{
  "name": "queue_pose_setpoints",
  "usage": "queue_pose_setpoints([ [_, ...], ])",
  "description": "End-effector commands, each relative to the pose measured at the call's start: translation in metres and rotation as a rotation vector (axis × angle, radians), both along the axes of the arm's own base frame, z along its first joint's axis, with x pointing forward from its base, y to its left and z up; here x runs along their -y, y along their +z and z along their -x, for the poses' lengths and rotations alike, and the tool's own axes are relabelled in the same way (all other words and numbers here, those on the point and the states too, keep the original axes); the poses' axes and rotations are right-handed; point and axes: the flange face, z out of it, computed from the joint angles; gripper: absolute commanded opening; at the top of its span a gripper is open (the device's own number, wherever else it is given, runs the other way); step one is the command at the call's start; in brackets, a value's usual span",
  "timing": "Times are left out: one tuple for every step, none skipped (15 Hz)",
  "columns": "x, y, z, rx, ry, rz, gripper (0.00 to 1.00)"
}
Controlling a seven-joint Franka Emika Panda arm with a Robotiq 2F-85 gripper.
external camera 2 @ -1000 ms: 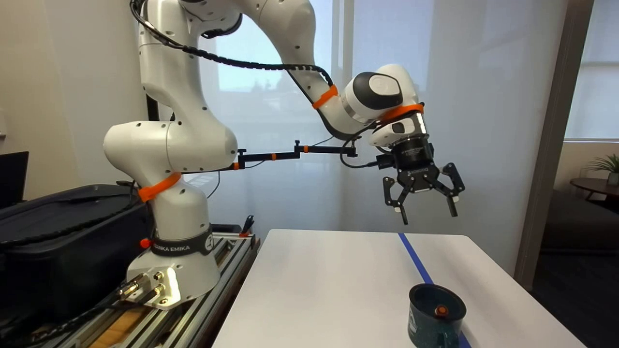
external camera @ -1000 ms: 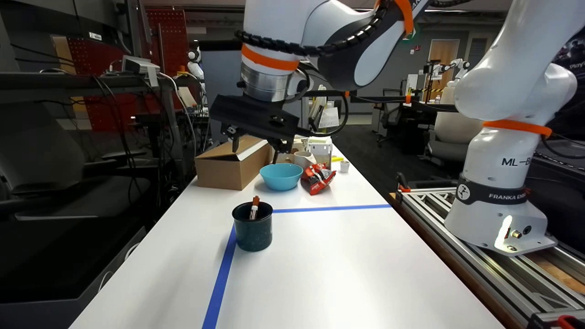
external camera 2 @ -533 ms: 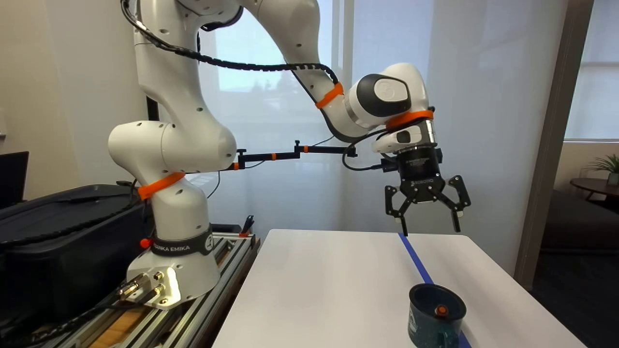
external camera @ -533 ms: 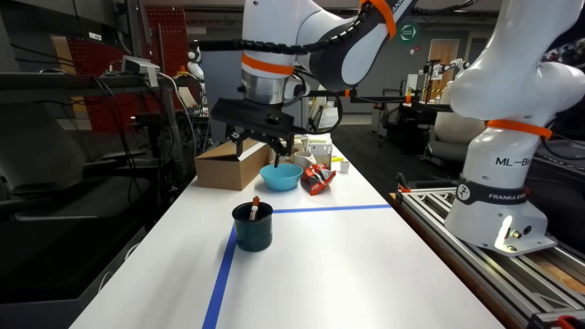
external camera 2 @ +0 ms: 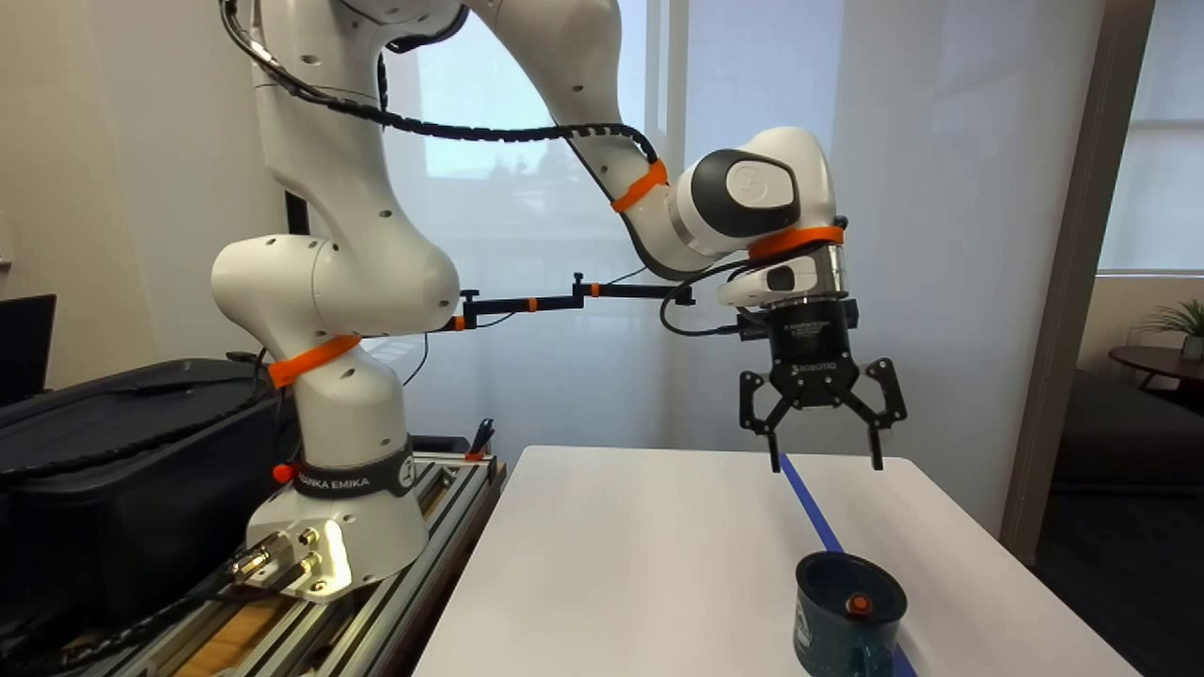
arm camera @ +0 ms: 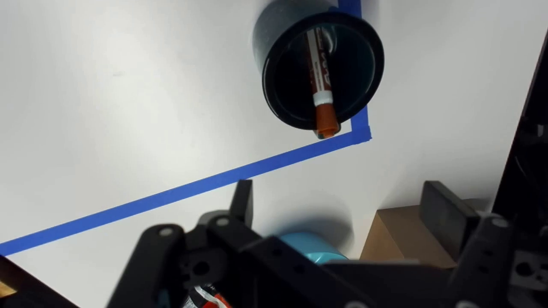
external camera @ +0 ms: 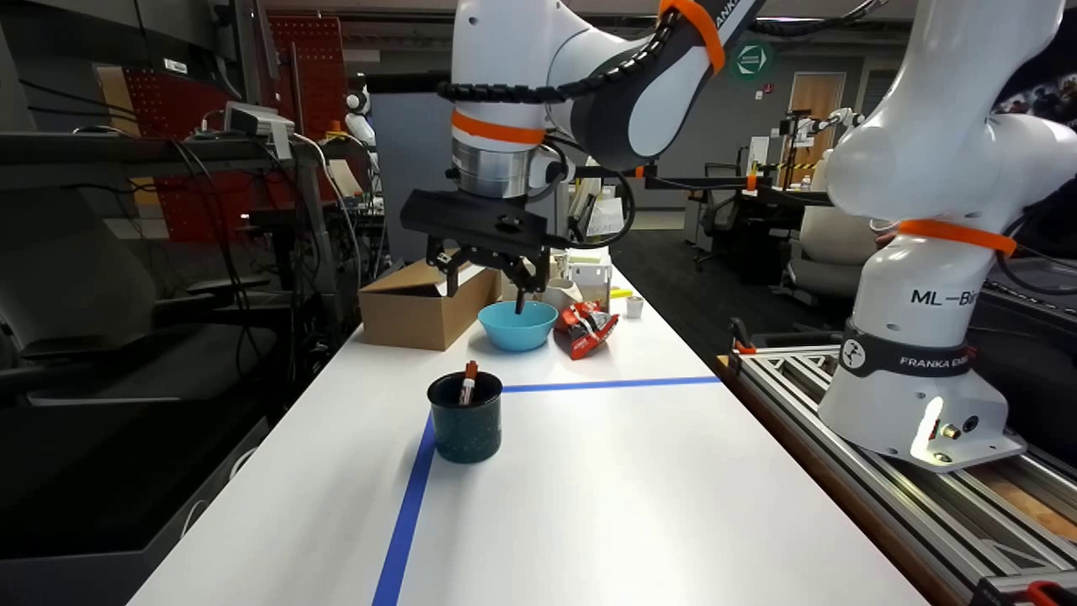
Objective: Take the marker out of the cup and place it on the table
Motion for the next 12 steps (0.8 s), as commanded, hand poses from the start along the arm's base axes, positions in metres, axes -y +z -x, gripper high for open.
queue_pose_setpoints([
  [0.007, -0.005, 0.002, -0.014, 0.003, 0.005, 1.0],
  [0.01, -0.007, 0.003, -0.021, 0.009, 0.002, 1.0],
  [0.012, -0.008, 0.003, -0.025, 0.014, 0.002, 1.0],
  [0.014, -0.01, 0.002, -0.026, 0.024, 0.001, 1.0],
  [0.016, -0.012, 0.002, -0.036, 0.035, 0.0, 1.0],
  [0.015, 0.0, 0.003, -0.004, 0.026, 0.013, 1.0],
  [0.018, -0.001, 0.003, -0.008, 0.022, -0.006, 1.0],
  [0.021, -0.01, 0.003, -0.029, 0.022, -0.017, 1.0],
  [0.021, -0.009, 0.002, -0.027, 0.022, -0.018, 1.0],
  [0.023, -0.002, 0.0, 0.0, 0.028, -0.015, 1.0],
  [0.024, -0.003, 0.0, 0.003, 0.035, -0.023, 1.0],
  [0.024, -0.003, 0.0, 0.011, 0.026, -0.014, 1.0],
])
